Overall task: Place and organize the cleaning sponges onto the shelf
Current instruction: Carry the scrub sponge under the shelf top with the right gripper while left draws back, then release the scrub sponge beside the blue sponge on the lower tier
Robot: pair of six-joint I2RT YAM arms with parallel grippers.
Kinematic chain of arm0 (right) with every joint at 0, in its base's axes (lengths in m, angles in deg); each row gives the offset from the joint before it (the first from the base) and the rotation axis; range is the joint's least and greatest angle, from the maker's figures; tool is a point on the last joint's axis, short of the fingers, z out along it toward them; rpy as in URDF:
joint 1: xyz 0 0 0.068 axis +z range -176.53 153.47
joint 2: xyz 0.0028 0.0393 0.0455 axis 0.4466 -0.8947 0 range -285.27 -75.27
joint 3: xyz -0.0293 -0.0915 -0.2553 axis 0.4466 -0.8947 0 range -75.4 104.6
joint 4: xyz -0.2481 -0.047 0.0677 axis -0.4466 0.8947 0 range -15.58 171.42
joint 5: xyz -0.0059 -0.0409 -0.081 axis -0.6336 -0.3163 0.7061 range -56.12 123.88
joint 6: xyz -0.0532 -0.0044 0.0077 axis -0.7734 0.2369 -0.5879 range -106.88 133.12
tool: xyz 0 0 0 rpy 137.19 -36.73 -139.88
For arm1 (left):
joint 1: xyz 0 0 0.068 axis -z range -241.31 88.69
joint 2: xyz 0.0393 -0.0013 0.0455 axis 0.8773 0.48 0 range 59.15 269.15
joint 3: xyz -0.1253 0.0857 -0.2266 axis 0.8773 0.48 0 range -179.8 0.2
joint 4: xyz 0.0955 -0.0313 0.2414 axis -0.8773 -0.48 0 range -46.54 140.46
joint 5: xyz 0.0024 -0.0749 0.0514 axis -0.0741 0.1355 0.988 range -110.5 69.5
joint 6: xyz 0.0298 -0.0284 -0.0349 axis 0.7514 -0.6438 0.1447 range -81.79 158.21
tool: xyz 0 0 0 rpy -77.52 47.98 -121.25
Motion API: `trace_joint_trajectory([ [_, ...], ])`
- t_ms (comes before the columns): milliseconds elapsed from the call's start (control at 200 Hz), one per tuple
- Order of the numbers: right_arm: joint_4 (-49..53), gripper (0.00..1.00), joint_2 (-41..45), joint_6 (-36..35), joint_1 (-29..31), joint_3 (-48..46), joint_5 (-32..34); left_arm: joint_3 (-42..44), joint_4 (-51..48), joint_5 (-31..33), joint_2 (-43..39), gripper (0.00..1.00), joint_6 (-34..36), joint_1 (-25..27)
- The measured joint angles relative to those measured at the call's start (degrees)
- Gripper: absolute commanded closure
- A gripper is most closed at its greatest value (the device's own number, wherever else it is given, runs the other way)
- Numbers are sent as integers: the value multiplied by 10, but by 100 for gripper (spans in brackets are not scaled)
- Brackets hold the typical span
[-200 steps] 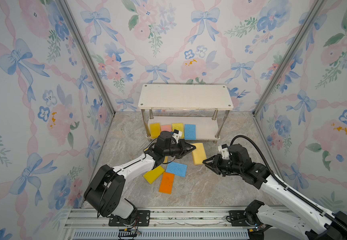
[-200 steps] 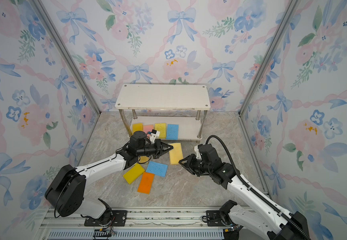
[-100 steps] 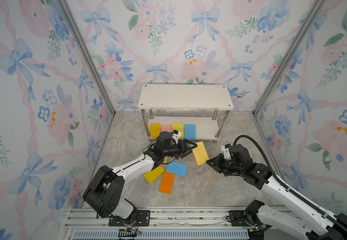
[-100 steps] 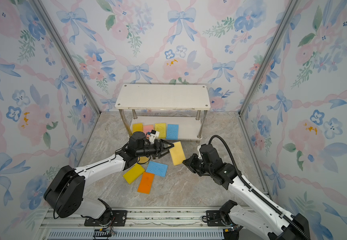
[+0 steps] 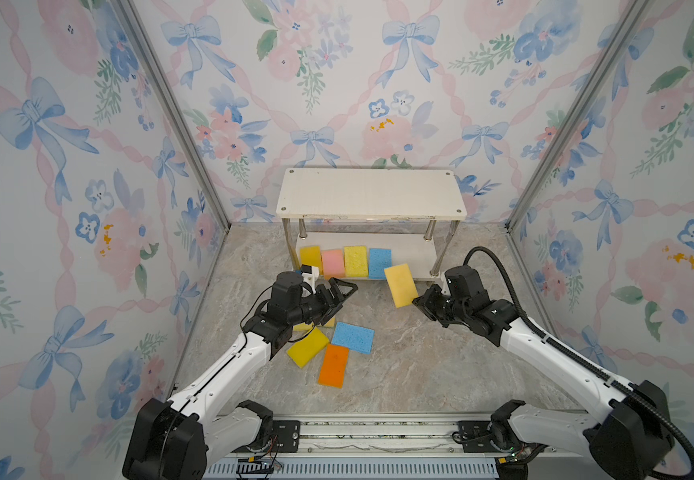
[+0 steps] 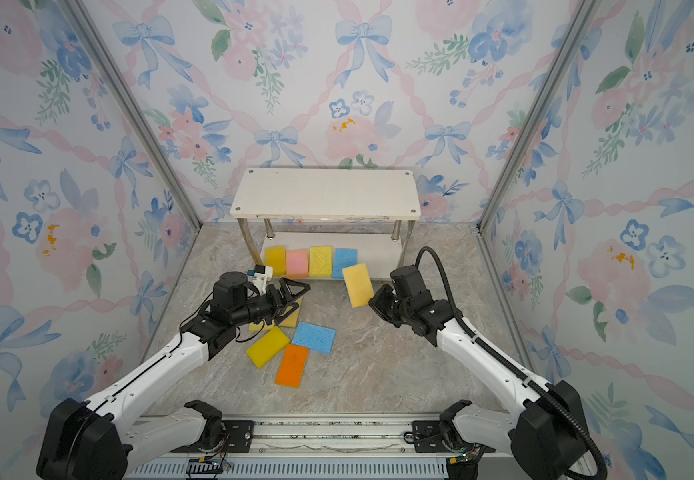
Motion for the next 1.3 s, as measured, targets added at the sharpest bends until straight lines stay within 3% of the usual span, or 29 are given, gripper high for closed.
trace_joint_trajectory([
  [520, -112, 93, -168, -19, -18, 79, 119, 68, -73, -30, -95, 2, 10, -75],
  [775, -129, 93, -220, -19, -26, 110, 142, 95, -92, -55, -125, 2, 12, -104],
  [1300, -158, 92, -273, 19, -29, 113, 152, 109, -106, -72, -135, 2, 12, -108],
])
